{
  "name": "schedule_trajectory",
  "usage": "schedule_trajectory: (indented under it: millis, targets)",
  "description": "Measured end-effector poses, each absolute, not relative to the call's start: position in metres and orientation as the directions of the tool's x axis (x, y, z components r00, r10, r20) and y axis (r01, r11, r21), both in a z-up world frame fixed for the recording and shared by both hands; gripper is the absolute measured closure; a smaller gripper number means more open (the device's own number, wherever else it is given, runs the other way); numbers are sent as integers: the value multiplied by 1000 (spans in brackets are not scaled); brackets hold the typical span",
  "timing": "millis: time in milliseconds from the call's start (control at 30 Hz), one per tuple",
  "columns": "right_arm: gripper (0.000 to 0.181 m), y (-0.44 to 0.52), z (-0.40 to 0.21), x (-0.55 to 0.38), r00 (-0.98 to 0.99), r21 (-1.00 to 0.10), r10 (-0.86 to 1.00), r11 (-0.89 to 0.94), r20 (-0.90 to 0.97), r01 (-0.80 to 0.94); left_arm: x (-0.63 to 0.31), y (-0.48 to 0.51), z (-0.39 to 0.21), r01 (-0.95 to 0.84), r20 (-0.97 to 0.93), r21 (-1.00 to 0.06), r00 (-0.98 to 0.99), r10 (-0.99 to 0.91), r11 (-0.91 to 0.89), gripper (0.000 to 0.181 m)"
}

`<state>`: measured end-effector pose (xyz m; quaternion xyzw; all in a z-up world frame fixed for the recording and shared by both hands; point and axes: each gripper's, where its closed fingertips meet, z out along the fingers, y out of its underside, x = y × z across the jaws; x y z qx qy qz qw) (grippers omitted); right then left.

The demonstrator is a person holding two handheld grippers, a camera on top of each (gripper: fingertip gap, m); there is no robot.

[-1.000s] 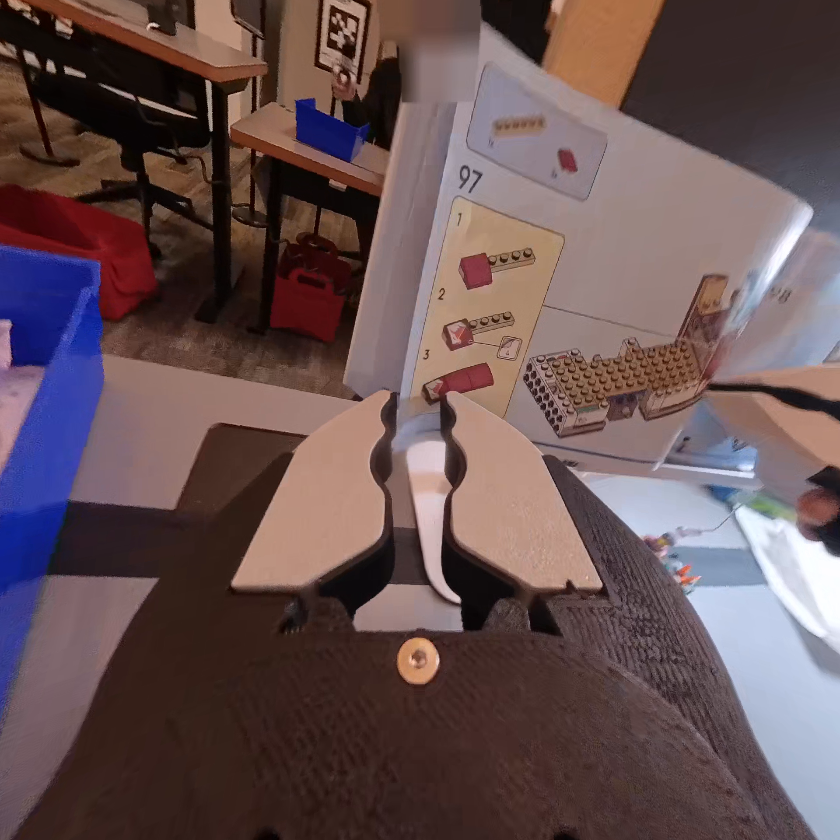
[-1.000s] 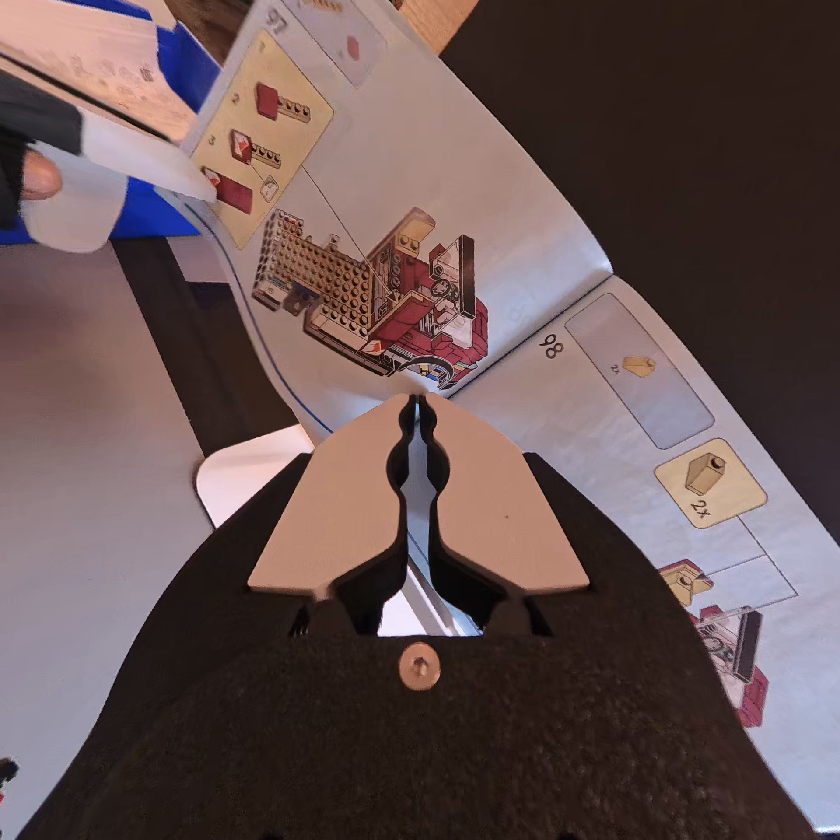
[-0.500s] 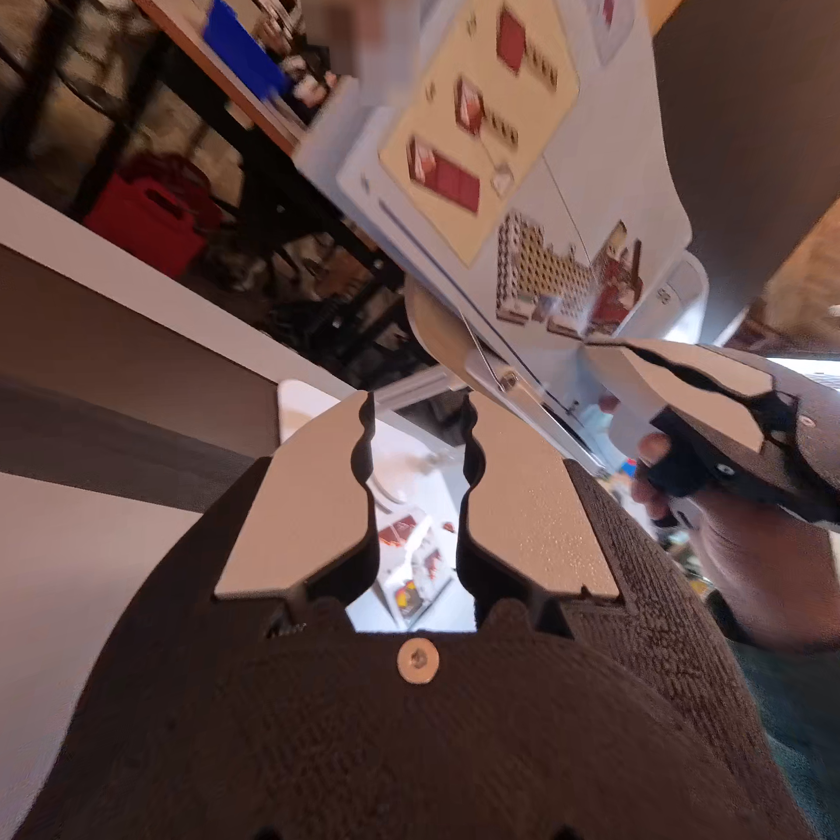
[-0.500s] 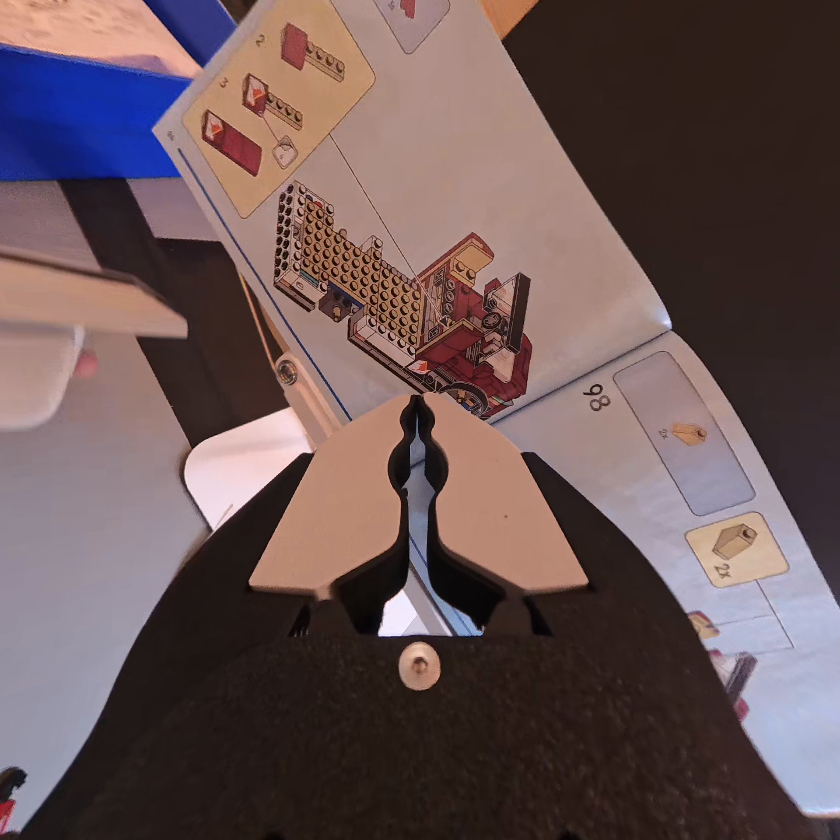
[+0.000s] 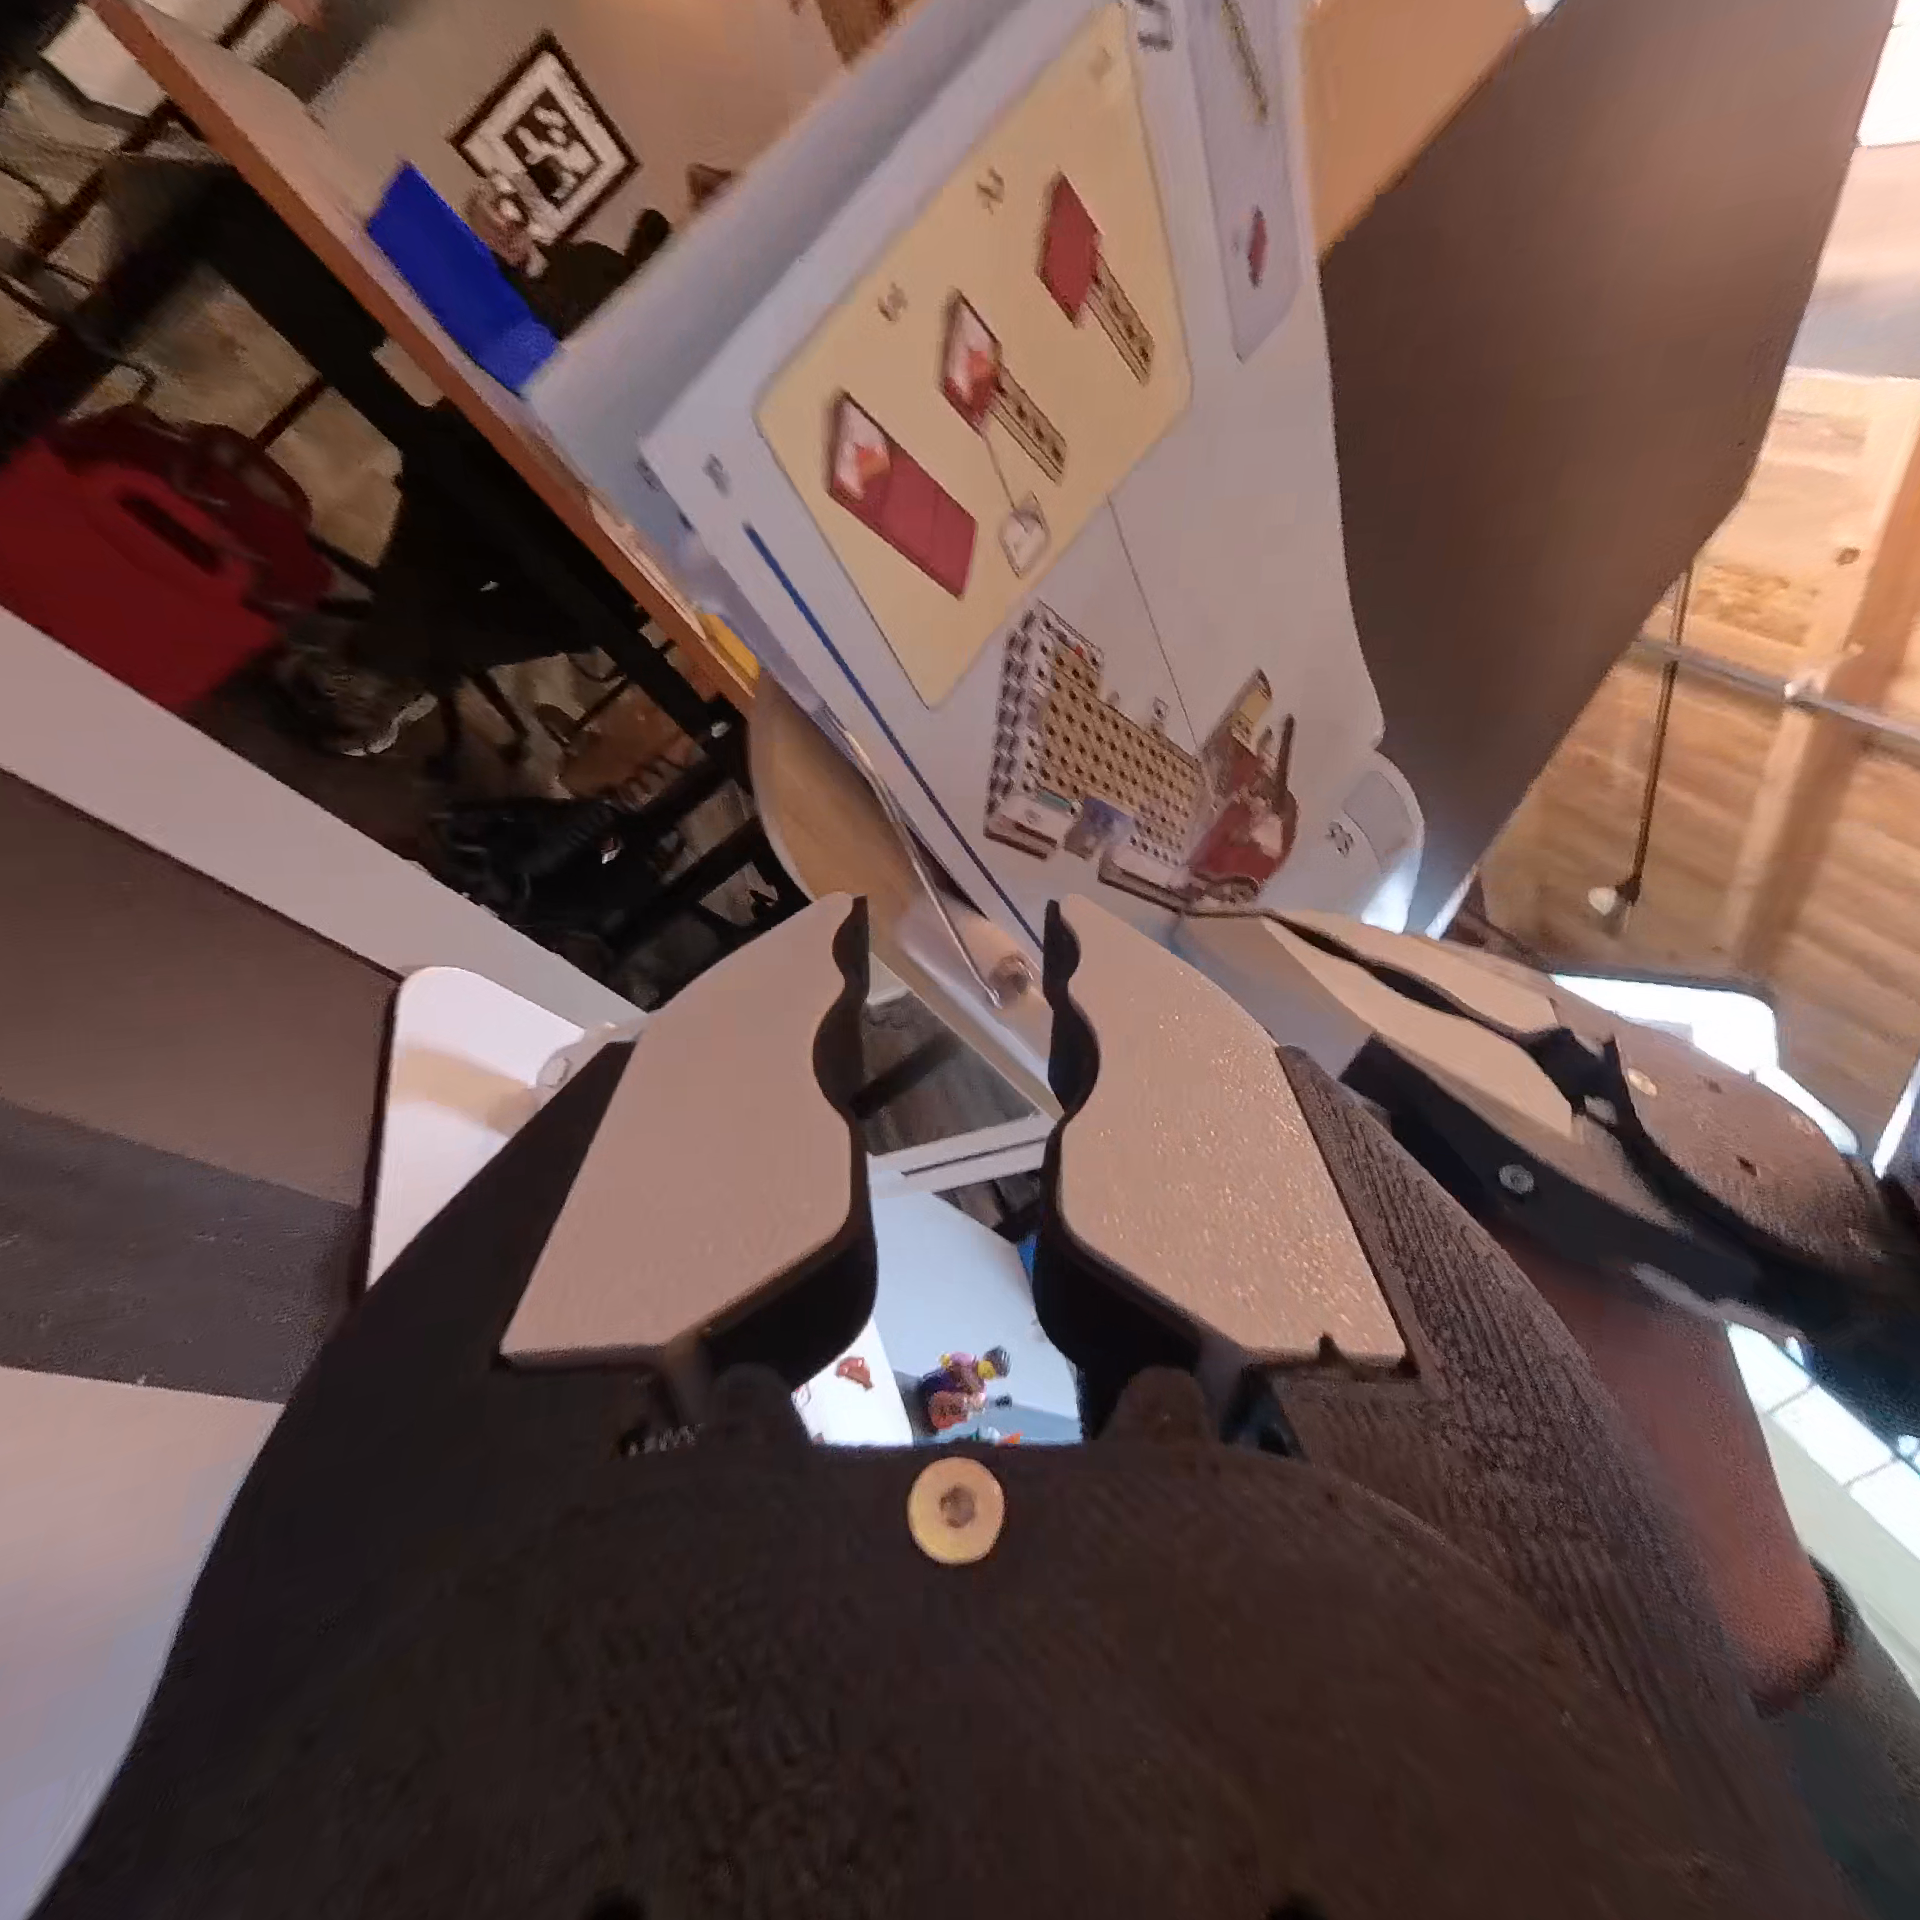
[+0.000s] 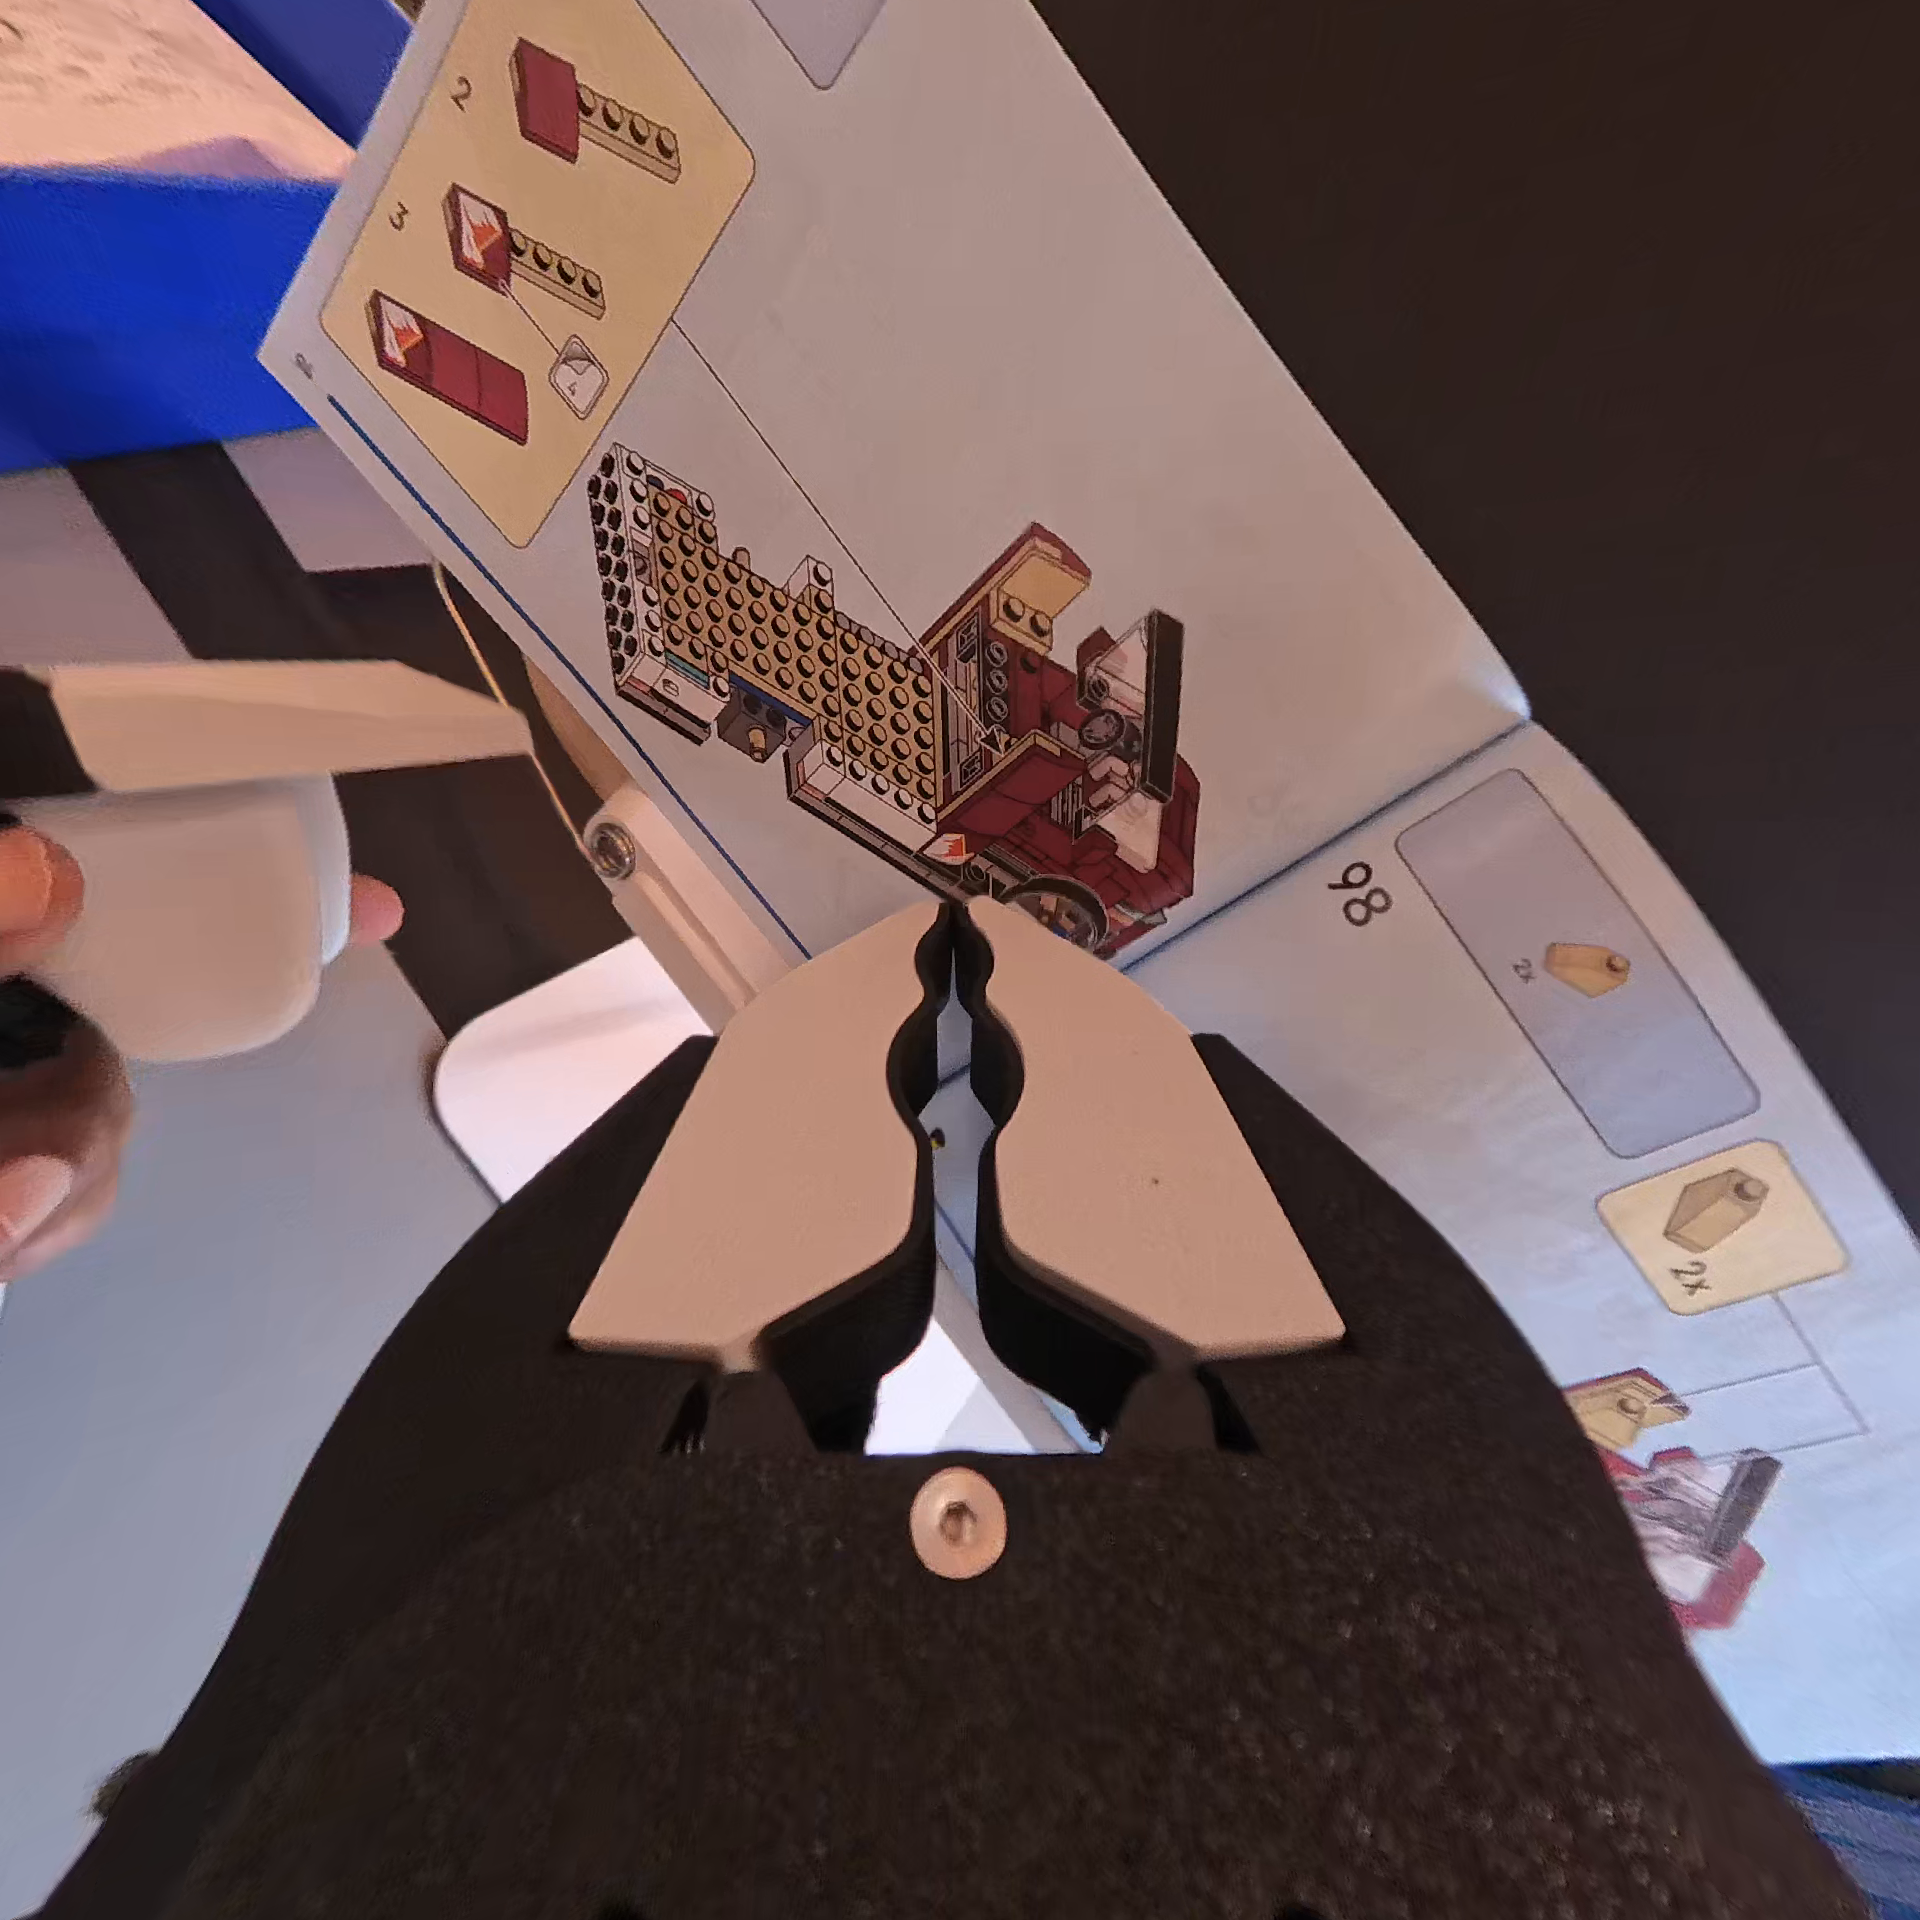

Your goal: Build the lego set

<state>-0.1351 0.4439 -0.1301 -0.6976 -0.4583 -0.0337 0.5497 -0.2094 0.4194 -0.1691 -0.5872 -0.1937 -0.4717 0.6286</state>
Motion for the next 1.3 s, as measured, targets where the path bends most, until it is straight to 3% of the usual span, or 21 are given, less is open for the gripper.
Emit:
schedule_trajectory:
  millis: [33,100,367,533,600,733,867,967,1067,1300]
  targets:
    - [181,444,-129,-137,569,-719,585,35,578,694,-214,421,-168,840,814,-526,452,-364,-132,153]
    - [181,443,-126,-143,539,-686,559,76,630,723,-220,425,-169,860,832,-488,405,-379,-150,178]
    - [181,442,-120,-139,569,-746,601,69,561,662,-219,423,-184,928,882,-324,225,-415,-186,176]
    - [181,443,-118,-132,570,-746,598,72,564,662,-220,417,-169,905,839,-411,330,-433,-106,179]
    - [181,446,-119,-132,571,-748,602,66,558,661,-218,414,-162,847,782,-530,462,-418,-54,180]
    - [181,445,-126,-137,556,-752,635,58,535,657,-203,410,-145,516,457,-855,793,-403,45,180]
    - [181,445,-127,-138,550,-753,638,73,539,654,-178,414,-135,61,17,-993,925,-379,104,180]
    - [181,443,-127,-138,554,-775,662,63,504,629,-160,418,-139,-277,-307,-951,884,-354,135,180]
    - [181,439,-127,-133,555,-793,682,59,476,607,-151,421,-144,-487,-505,-862,799,-325,142,180]
    - [181,429,-129,-80,617,-869,697,18,365,494,-147,417,-147,-653,-671,-737,671,-316,176,180]
